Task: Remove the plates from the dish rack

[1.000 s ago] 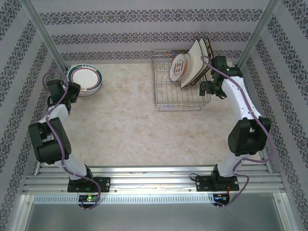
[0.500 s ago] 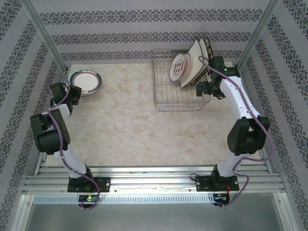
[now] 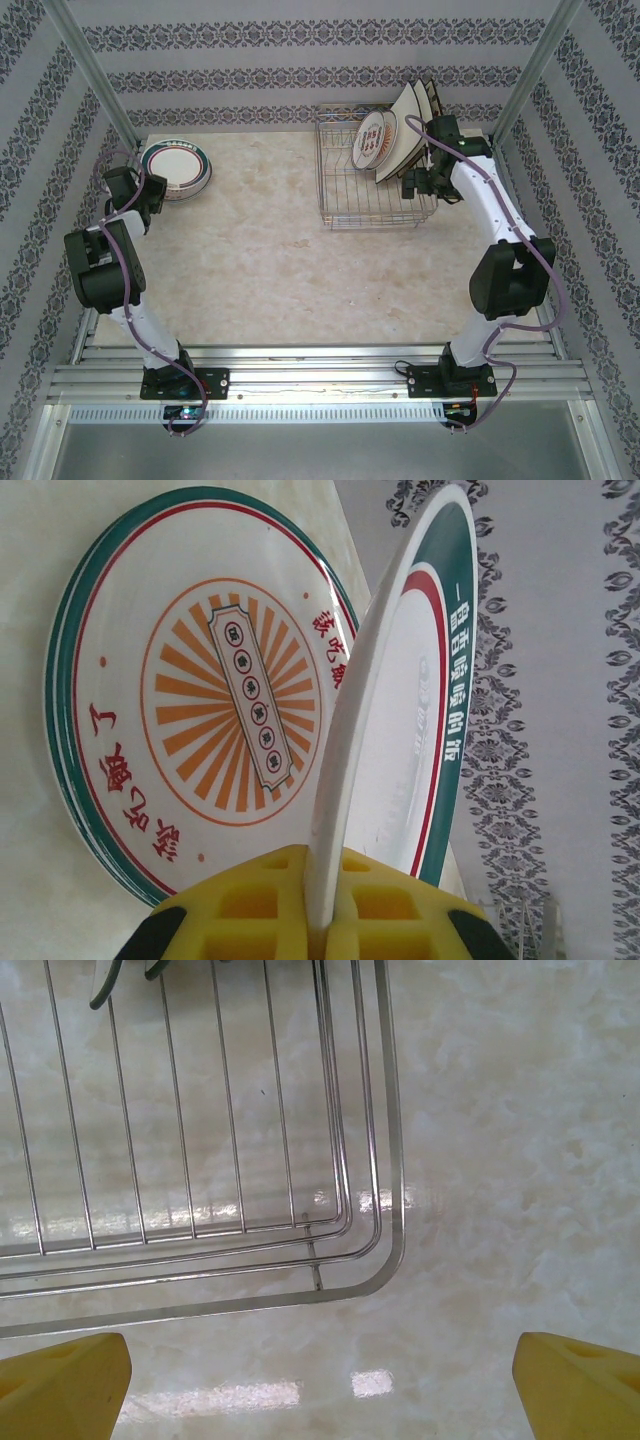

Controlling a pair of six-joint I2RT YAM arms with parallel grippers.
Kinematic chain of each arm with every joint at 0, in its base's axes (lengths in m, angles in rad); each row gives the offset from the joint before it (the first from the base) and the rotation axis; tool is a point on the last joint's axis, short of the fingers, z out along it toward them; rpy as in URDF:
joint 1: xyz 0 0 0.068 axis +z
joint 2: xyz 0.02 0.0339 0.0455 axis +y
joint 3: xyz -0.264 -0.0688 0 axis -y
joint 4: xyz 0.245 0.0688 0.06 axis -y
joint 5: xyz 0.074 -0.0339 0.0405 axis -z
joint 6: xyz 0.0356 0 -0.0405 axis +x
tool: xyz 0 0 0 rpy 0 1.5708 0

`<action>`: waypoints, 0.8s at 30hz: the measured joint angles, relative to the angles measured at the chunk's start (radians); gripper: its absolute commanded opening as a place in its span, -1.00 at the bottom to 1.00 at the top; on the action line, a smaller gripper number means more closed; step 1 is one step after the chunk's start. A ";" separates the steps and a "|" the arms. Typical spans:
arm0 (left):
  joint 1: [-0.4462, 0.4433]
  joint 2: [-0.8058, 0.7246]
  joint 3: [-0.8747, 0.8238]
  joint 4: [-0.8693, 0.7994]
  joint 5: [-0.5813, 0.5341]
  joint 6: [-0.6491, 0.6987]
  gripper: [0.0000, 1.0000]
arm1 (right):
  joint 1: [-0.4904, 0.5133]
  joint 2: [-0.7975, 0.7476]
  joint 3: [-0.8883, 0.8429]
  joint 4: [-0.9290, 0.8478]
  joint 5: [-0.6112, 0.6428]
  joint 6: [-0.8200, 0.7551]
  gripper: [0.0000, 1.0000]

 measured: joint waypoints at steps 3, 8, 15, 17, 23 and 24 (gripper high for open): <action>0.000 0.011 0.007 0.000 -0.009 0.000 -1.00 | 0.000 0.003 0.006 0.000 0.000 0.000 0.96; 0.000 0.039 0.021 0.000 -0.025 0.005 -1.00 | 0.000 0.007 0.013 0.000 0.000 0.000 0.96; 0.000 0.067 0.042 -0.003 -0.045 0.019 -1.00 | 0.006 0.022 0.020 0.000 -0.004 0.000 0.96; 0.000 0.071 0.050 -0.004 -0.045 0.019 -1.00 | 0.011 0.026 0.020 0.000 -0.007 0.000 0.96; 0.000 0.092 0.067 -0.005 -0.045 0.023 -1.00 | 0.018 0.046 0.025 0.000 -0.015 0.000 0.96; 0.000 0.096 0.067 -0.005 -0.046 0.023 -1.00 | 0.019 0.048 0.025 0.000 -0.016 0.000 0.96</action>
